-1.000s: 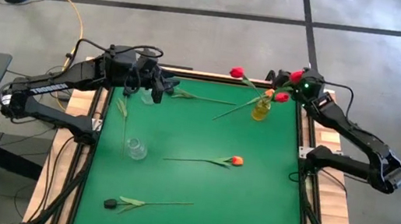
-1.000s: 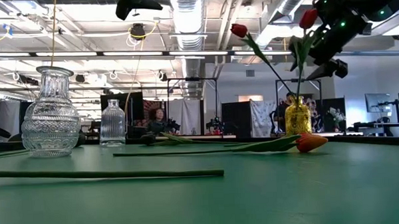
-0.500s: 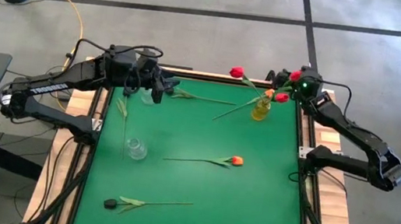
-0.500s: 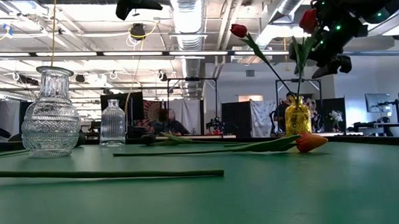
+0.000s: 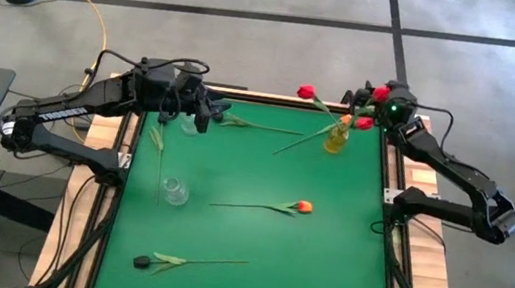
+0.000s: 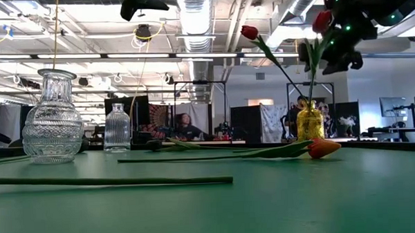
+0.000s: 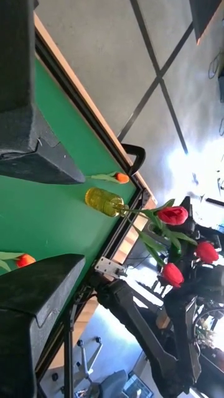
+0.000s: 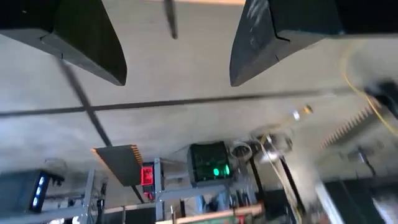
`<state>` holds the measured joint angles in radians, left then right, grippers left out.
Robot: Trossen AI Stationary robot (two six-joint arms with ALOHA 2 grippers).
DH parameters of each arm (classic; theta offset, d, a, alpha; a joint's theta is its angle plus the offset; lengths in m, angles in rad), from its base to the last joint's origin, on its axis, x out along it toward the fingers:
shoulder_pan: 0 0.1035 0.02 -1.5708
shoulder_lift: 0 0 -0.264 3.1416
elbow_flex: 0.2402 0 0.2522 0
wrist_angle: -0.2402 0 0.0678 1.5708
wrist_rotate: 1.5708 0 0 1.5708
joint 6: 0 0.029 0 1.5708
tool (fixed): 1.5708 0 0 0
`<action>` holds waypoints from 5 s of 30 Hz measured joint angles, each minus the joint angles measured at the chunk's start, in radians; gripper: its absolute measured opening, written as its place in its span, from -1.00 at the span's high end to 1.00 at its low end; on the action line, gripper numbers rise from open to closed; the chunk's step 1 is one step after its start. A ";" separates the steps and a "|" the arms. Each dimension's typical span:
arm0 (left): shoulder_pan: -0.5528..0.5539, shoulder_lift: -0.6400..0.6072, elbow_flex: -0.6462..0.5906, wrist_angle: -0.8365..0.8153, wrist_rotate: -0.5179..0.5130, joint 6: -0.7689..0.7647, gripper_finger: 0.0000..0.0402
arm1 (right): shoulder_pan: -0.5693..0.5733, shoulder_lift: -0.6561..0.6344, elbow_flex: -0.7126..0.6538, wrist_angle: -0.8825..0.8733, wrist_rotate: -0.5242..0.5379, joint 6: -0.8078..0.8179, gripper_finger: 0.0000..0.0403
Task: Sort flowers into vase by color
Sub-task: Put the red flower into the yellow vase
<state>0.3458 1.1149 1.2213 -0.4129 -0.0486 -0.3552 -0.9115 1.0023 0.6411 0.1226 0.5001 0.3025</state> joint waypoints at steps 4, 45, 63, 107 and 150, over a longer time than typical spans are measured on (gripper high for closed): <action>0.000 0.000 0.000 0.000 0.000 -0.006 0.10 | 0.000 0.000 0.000 0.053 -0.001 0.165 -0.54; 0.000 0.000 0.000 -0.001 0.000 0.015 0.10 | 0.000 0.000 0.000 0.058 -0.134 -0.462 -0.54; 0.000 0.000 0.000 0.000 0.000 0.007 0.10 | -0.001 -0.001 0.000 0.125 -0.132 0.074 -0.54; 0.000 0.000 0.000 0.000 0.000 0.007 0.10 | -0.007 0.000 0.000 0.028 -0.134 -0.128 -0.54; 0.000 0.000 0.000 -0.001 0.012 0.004 0.10 | -0.040 0.000 0.000 0.095 -0.136 0.308 -0.42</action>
<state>0.3454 1.1149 1.2213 -0.4141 -0.0368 -0.3511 -0.9519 1.0023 0.6407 0.2180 0.3637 0.6110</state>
